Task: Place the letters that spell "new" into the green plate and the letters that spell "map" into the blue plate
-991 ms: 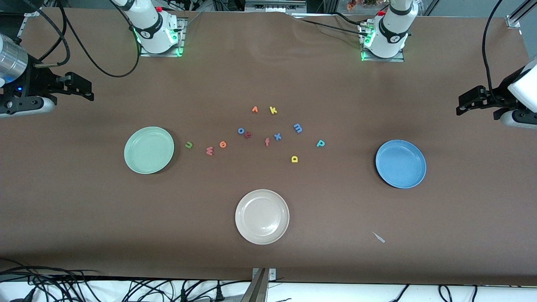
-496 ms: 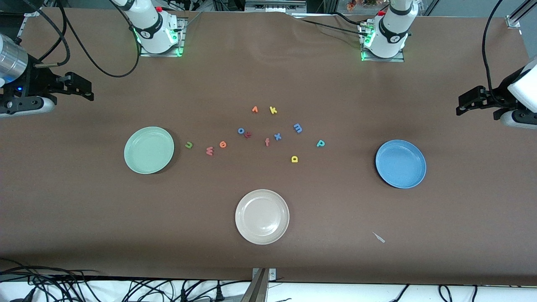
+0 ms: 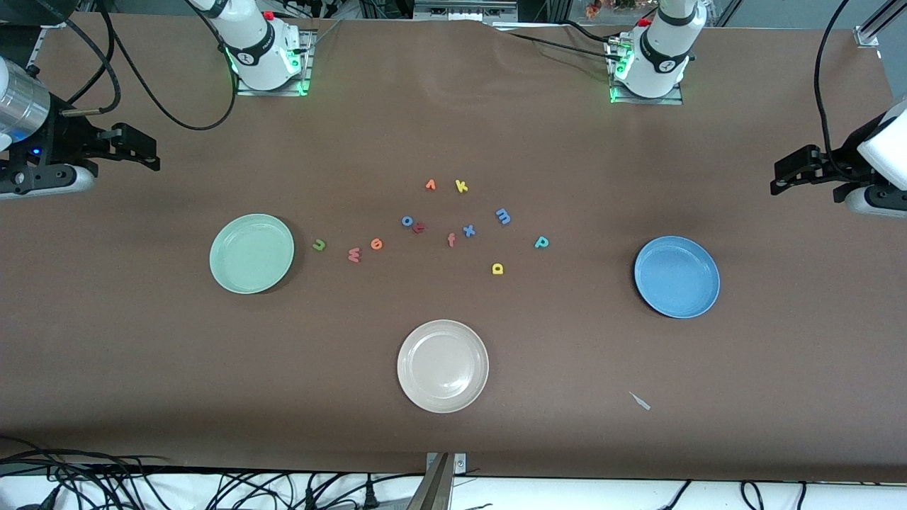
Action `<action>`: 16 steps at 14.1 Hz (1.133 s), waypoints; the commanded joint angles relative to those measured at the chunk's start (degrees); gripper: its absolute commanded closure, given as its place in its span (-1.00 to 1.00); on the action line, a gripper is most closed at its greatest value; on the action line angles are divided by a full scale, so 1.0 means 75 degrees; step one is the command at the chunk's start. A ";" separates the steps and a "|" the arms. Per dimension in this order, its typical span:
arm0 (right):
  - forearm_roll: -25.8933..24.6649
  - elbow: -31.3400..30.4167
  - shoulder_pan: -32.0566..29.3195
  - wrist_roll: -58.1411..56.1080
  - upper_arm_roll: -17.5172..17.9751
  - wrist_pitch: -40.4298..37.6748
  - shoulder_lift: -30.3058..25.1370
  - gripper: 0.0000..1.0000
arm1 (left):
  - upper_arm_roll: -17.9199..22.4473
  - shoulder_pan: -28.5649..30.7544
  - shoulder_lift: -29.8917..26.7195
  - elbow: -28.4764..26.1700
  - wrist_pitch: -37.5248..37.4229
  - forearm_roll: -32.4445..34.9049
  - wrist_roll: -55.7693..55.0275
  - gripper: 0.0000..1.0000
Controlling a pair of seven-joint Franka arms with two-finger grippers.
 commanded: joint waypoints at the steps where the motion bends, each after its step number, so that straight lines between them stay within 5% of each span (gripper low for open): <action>1: -0.0097 -0.0603 0.0026 0.0088 0.0014 0.0296 -0.0490 -0.99 | 0.0010 0.0026 -0.0050 -0.0035 0.0063 0.0053 0.0192 -1.00; 16: -0.0109 -0.0850 0.0026 0.0088 0.0026 0.0378 -0.0654 -0.99 | 0.0010 0.0026 -0.0073 -0.0024 0.0086 0.0041 0.0215 -1.00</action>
